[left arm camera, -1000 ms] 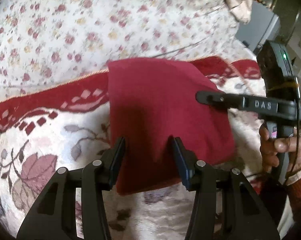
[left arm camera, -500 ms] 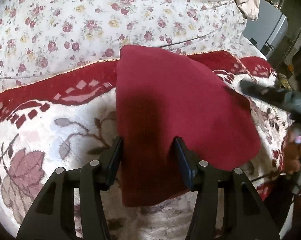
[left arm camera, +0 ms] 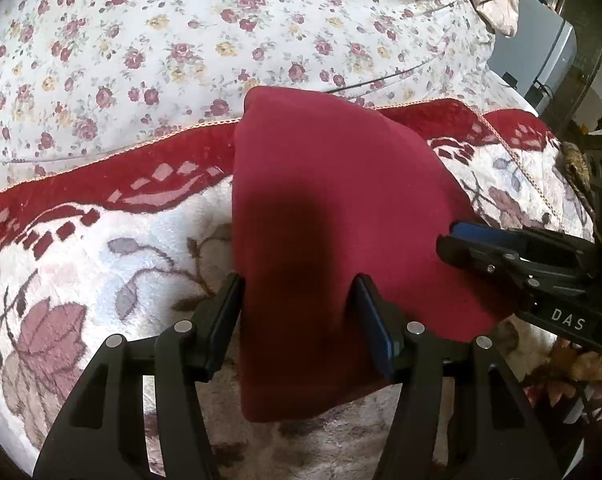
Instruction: Fold small clothes
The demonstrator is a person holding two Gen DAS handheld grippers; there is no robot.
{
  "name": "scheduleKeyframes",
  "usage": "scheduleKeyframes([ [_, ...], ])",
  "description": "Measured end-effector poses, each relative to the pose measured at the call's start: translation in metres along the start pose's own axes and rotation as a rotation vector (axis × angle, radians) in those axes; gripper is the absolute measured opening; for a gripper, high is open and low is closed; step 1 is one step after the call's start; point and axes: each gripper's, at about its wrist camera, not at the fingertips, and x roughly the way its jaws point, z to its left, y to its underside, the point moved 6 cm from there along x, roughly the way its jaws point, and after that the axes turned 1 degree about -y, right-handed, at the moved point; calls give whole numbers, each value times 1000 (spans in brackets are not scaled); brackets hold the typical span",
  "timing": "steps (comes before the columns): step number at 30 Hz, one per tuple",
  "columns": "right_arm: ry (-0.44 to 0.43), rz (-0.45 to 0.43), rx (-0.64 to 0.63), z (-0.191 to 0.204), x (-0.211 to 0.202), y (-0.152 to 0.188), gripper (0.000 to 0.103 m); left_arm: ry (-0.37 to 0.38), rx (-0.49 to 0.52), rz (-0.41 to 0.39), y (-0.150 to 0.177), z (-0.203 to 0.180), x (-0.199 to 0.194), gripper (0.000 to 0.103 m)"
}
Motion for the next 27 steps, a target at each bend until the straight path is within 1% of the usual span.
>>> scheduleKeyframes([
  [3, -9, 7, 0, 5, -4, -1, 25, 3, -10, 0, 0, 1, 0, 58],
  [6, -34, -19, 39, 4, -19, -5, 28, 2, -12, 0, 0, 2, 0, 58],
  [9, -10, -36, 29, 8, -25, -10, 36, -2, -9, 0, 0, 2, -1, 59],
  [12, 15, -26, 24, 9, -24, -10, 36, -6, -6, -1, 1, 2, -1, 59],
  [15, 17, -26, 57, 4, -21, -7, 36, -2, -9, -1, 1, 2, -2, 59],
  [17, 11, -19, 74, 1, -19, -1, 36, 14, -13, 1, 1, 2, -3, 59],
  [20, 14, 4, 71, -4, -15, 6, 36, 87, -50, -22, -7, 7, -12, 59],
  [22, -29, -11, 91, -7, -20, 4, 36, 114, -76, -37, -15, 13, -15, 60],
  [23, -54, -29, 107, -9, -23, 1, 36, 128, -88, -39, -19, 15, -16, 64],
  [24, -91, -57, 134, -12, -28, -3, 41, 150, -104, -40, -24, 18, -15, 72],
  [25, -118, -80, 155, -15, -31, -6, 50, 172, -119, -40, -27, 20, -13, 75],
  [26, -136, -103, 179, -19, -33, -9, 56, 194, -133, -37, -31, 21, -11, 75],
  [27, -132, -114, 199, -25, -32, -12, 71, 218, -150, -25, -35, 23, -5, 75],
])
